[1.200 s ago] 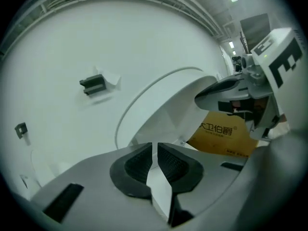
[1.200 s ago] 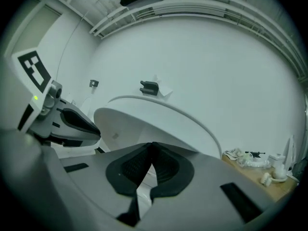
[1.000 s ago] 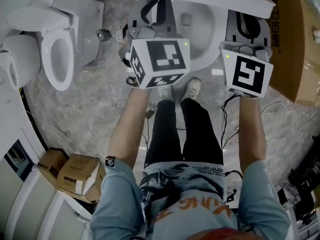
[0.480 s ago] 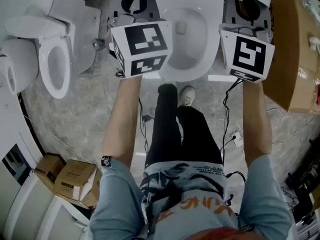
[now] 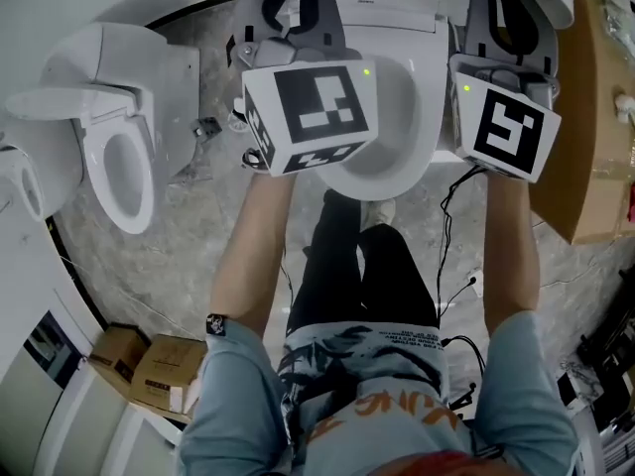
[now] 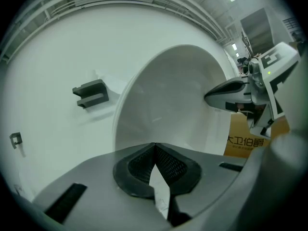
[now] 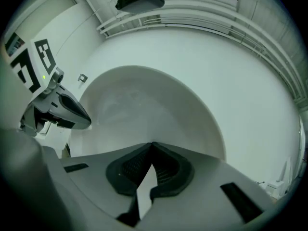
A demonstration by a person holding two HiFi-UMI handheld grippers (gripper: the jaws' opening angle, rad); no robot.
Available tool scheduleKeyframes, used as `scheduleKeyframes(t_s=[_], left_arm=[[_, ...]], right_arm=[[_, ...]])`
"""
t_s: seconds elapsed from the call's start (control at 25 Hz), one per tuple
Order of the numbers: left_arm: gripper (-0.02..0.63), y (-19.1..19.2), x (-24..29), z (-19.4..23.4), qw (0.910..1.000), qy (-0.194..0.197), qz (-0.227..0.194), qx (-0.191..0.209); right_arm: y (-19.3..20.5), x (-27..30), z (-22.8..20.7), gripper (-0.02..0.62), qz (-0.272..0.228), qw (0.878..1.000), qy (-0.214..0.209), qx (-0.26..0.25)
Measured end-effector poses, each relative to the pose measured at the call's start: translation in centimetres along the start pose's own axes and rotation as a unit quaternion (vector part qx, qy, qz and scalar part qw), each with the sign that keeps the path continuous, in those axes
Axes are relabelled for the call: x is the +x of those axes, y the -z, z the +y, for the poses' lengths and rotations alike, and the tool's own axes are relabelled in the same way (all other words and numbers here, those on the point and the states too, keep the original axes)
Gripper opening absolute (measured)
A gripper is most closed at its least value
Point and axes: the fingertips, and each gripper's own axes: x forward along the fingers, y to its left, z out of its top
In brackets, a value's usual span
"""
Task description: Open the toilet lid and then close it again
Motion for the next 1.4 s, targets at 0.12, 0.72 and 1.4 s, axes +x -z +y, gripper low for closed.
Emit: scheduleKeyframes(t_s=[0.12,0.72,1.4], left_arm=[[0.025,-1.0,2.6,0.8,1.0,-0.006,-0.005,-0.003],[0.026,-2.2,12.8,4.7,0.9995,-0.026,-0.01,-0.018],[0.026,-2.6,18.1,5.8,0.9993,-0.033,-0.017,-0.004]], right_arm=[[0.3,2.1,-1.2,0.014,0.008,1.0,0.015,-0.006],[2.6,12.9,-3.3,0.014,0.038,0.998,0.043,0.039],[6.2,17.9,-4.0,0.014,0.066,0.995,0.036,0.068]])
